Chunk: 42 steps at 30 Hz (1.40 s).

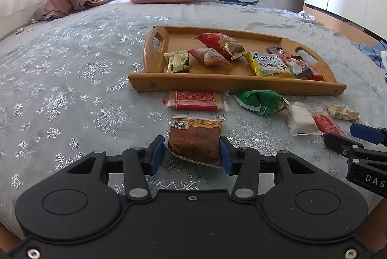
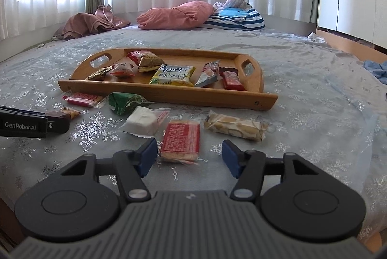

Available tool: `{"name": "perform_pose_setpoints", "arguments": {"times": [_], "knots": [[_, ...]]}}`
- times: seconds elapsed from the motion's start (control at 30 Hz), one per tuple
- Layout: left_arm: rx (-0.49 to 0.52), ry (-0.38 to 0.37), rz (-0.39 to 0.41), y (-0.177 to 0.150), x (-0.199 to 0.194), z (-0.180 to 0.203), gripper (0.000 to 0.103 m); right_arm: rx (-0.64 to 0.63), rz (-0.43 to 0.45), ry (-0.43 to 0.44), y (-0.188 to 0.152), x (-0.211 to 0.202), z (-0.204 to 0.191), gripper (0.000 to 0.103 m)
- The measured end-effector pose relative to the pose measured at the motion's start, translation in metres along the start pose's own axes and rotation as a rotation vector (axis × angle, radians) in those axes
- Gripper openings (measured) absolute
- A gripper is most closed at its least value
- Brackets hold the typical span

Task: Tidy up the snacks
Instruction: 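Grasp the brown biscuit packet with the left gripper while the right grasps the red wafer pack, then lift both held packets and carry them over the wooden tray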

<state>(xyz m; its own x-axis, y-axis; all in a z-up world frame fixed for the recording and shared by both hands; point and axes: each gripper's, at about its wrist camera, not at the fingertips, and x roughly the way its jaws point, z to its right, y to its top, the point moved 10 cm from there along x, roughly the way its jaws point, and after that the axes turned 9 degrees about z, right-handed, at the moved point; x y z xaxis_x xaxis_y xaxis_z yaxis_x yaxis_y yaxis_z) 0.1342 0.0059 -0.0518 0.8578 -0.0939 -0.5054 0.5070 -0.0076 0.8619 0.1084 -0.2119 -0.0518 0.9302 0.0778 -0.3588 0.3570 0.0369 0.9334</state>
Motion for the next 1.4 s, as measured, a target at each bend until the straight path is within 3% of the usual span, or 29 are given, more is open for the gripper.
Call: {"name": "perform_pose_setpoints", "arguments": {"times": [0.3,0.57,1.07,1.4], "knots": [[0.018,-0.039,-0.046,0.007,0.011,0.0,0.045,0.023,-0.054,-0.045,0.006,0.026,-0.002,0.062],[0.022,-0.046,-0.049,0.009,0.01,-0.001,0.044,-0.009,-0.073,-0.056,0.009,0.037,-0.009,0.038],[-0.036,-0.053,-0.056,0.014,0.001,-0.006,0.041,0.025,-0.062,-0.022,0.022,0.024,-0.01,0.038],[-0.045,-0.068,-0.008,0.033,-0.016,-0.002,0.041,0.069,-0.028,-0.003,0.043,0.017,-0.009,0.038]]}}
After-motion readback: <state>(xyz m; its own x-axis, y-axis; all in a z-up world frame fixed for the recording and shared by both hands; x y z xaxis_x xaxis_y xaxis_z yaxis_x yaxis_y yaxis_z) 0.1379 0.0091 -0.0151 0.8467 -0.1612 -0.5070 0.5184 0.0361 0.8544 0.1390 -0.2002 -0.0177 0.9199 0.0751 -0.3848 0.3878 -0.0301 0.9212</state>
